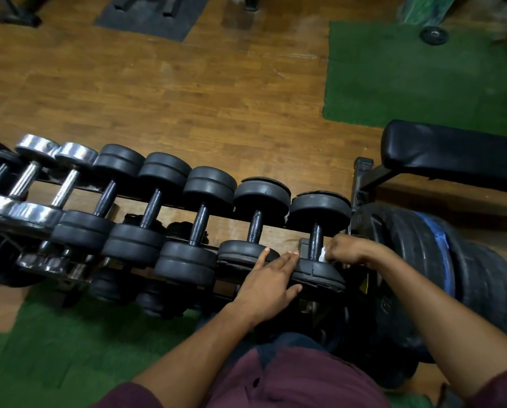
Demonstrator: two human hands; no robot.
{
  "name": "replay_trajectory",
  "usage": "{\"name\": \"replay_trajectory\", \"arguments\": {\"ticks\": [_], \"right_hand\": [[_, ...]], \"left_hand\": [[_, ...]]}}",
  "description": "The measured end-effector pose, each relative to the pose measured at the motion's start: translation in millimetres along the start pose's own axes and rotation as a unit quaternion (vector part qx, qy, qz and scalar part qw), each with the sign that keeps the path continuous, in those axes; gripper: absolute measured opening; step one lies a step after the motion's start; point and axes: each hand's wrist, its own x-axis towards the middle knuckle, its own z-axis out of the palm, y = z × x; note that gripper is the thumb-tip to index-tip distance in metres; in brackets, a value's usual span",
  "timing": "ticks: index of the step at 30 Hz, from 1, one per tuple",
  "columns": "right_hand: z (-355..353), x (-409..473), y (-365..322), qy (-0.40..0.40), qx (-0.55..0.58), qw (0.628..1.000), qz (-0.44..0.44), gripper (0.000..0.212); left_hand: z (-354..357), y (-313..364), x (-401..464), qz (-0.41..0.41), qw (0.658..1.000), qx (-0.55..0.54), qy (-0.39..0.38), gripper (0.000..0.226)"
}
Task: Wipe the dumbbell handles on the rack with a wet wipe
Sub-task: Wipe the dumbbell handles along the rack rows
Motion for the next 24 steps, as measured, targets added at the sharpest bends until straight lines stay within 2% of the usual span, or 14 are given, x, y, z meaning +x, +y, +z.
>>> {"name": "replay_trajectory", "arguments": {"ticks": [1, 3, 6, 9, 12, 17, 21, 24], "right_hand": [[-3, -1, -5, 0.018, -0.028, 0.999, -0.014, 0.025], [-5, -3, -15, 0.106, -0.092, 0.989, -0.055, 0.028], [-2, -8, -30, 0.267, -0.218, 0.931, -0.120, 0.021], [13, -8, -36, 0.309, -0.346, 0.872, -0.157, 0.015], [18, -3, -36, 0.291, -0.403, 0.852, -0.162, 0.027], [12, 15, -42, 0.239, -0.447, 0.846, -0.163, 0.032], [9, 22, -48, 0.116, -0.504, 0.838, -0.175, 0.023], [11, 27, -49, 0.004, -0.458, 0.869, -0.188, 0.023]], "left_hand": [[1, 0, 0, 0.000, 1.000, 0.000, -0.001, 0.073], [1, -1, 1, 0.001, 1.000, 0.000, -0.005, 0.073], [2, -1, 2, 0.002, 1.000, 0.002, -0.009, 0.074], [1, -1, 2, 0.002, 1.000, 0.001, -0.017, 0.074], [1, -2, 3, 0.000, 1.000, 0.003, -0.023, 0.074], [3, -2, 2, -0.001, 1.000, 0.002, -0.022, 0.074], [0, -1, 2, -0.003, 1.000, 0.003, -0.020, 0.074], [1, 0, 1, -0.004, 1.000, 0.006, -0.017, 0.075]]}}
